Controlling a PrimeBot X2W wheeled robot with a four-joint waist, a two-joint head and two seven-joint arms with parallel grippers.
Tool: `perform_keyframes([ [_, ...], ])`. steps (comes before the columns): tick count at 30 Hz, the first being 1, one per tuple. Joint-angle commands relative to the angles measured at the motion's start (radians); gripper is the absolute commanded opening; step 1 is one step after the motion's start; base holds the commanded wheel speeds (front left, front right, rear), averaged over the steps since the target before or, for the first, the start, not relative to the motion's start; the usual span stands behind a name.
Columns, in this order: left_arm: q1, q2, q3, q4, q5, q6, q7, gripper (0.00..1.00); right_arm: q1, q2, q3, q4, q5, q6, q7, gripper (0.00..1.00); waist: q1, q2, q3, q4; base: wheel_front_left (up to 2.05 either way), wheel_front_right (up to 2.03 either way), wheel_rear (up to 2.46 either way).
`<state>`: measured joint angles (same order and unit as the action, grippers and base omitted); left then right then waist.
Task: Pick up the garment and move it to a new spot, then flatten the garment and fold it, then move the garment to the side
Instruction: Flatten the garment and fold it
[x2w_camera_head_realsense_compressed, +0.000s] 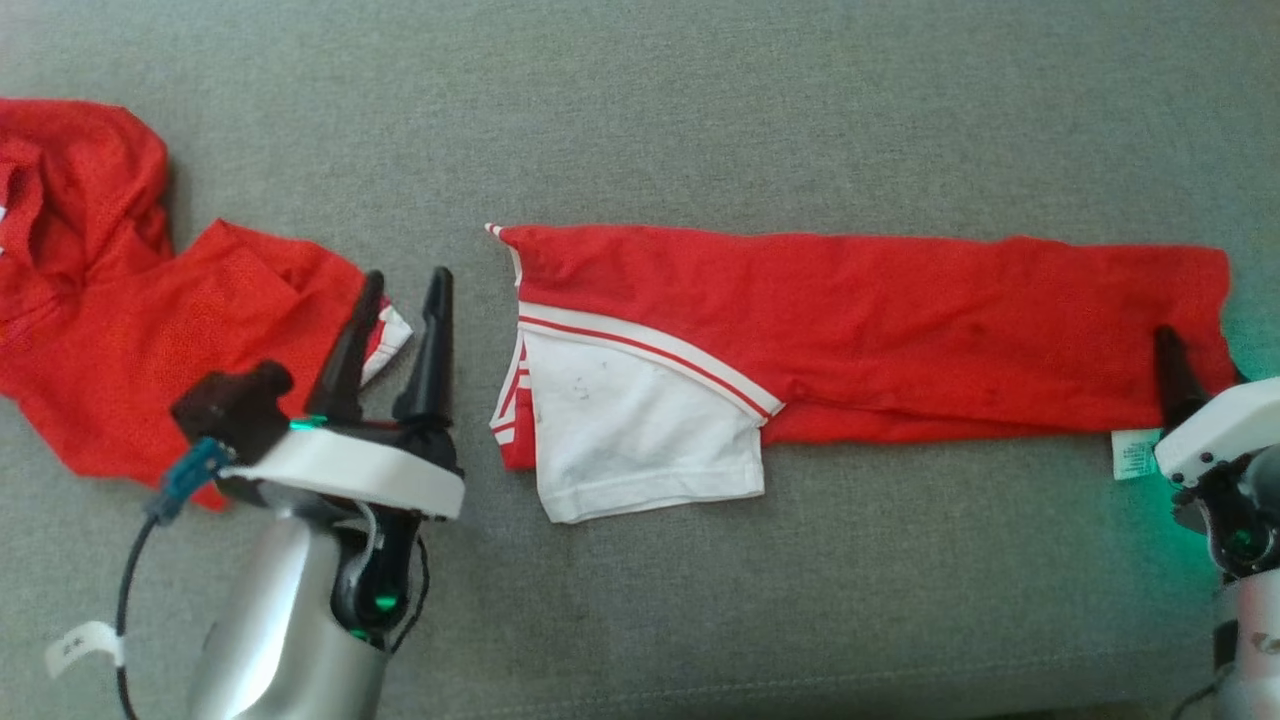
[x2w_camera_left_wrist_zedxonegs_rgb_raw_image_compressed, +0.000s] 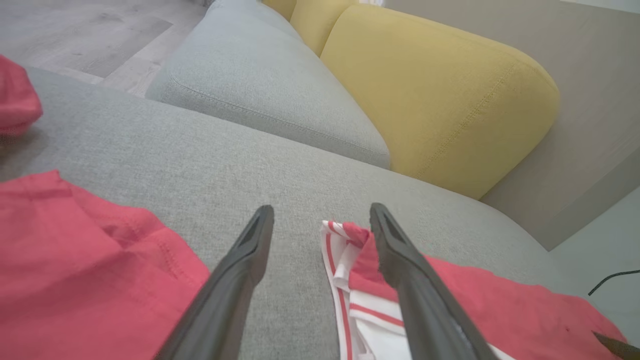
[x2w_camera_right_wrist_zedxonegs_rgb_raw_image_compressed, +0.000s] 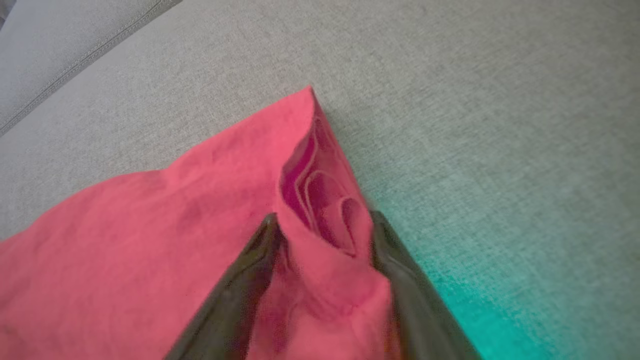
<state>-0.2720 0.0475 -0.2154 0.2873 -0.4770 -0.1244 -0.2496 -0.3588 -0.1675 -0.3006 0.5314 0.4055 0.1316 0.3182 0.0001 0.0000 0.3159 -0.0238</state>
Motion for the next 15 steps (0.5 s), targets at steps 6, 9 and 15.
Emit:
perform_keyframes([
  [6, -0.034, 0.004, 0.048, -0.035, 0.014, -0.006, -0.012, 1.00, 0.013, -0.016, 0.034, -0.024, 0.027, -0.001, 0.036, 0.00, -0.0001, 0.0000, -0.011, -0.009, 0.00, 0.00, 0.00],
  [9, -0.030, 0.004, 0.049, -0.034, 0.014, -0.006, -0.012, 1.00, 0.016, -0.032, 0.024, -0.025, 0.013, -0.001, 0.023, 0.00, -0.0001, 0.0000, -0.028, -0.012, 0.00, 0.00, 0.00],
  [15, -0.013, 0.004, 0.047, -0.030, 0.007, -0.006, -0.012, 1.00, 0.002, -0.070, -0.037, -0.021, -0.068, -0.001, -0.029, 0.00, -0.0001, 0.0000, -0.069, -0.015, 0.00, 0.00, 0.00],
])
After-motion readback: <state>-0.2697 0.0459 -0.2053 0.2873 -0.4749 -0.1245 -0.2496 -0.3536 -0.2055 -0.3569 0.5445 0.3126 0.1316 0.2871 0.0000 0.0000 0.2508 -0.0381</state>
